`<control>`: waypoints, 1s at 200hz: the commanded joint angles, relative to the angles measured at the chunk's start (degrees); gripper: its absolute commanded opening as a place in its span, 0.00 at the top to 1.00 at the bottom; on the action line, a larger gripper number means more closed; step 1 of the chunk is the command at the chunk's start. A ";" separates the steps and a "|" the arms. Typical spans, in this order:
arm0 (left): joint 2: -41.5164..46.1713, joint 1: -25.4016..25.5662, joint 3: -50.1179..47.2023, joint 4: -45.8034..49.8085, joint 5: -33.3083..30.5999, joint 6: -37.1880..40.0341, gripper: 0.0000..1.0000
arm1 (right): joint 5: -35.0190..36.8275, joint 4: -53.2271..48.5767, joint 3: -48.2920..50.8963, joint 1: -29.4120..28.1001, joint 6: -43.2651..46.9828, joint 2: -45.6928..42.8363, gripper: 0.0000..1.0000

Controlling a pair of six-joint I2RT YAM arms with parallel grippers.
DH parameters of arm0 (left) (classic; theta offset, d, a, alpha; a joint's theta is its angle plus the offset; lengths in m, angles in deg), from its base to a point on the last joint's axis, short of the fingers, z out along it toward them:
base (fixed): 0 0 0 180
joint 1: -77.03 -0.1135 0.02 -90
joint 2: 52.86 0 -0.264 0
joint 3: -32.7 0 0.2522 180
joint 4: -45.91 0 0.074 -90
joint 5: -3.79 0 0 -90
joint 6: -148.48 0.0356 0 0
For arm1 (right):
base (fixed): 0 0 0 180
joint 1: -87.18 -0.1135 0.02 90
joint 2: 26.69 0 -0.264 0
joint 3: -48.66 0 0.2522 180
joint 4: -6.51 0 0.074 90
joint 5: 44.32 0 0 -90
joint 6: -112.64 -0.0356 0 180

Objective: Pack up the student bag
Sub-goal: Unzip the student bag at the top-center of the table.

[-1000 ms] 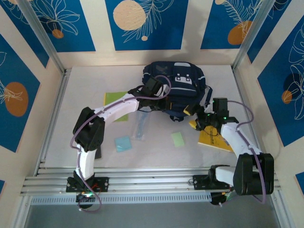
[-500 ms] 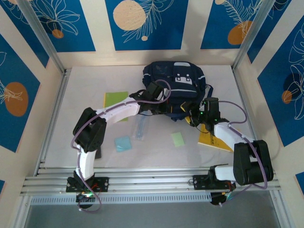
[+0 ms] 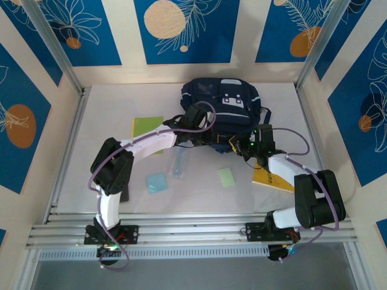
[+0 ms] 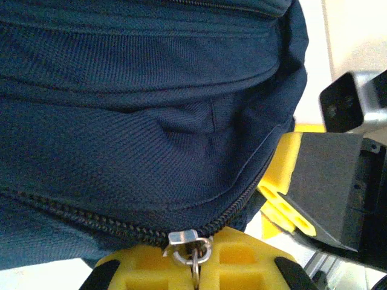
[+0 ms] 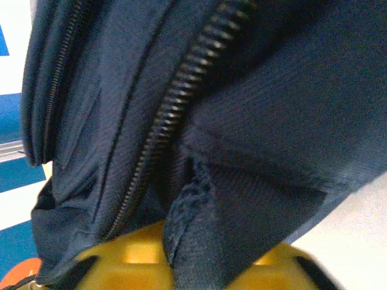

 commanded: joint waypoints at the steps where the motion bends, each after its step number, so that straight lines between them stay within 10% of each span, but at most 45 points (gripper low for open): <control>1: 5.27 -0.35 0.80 4.49 1.20 5.68 1.00 | 0.31 -0.42 -1.27 1.71 2.59 -1.05 1.00; 116: -1.65 -12.05 13.27 36.35 -13.09 33.21 1.00 | 0.65 -17.47 -4.78 5.06 20.30 -5.79 1.00; 200: -7.96 -20.26 14.59 11.96 -27.11 33.41 1.00 | -2.29 -21.21 -5.33 5.34 26.37 -8.60 1.00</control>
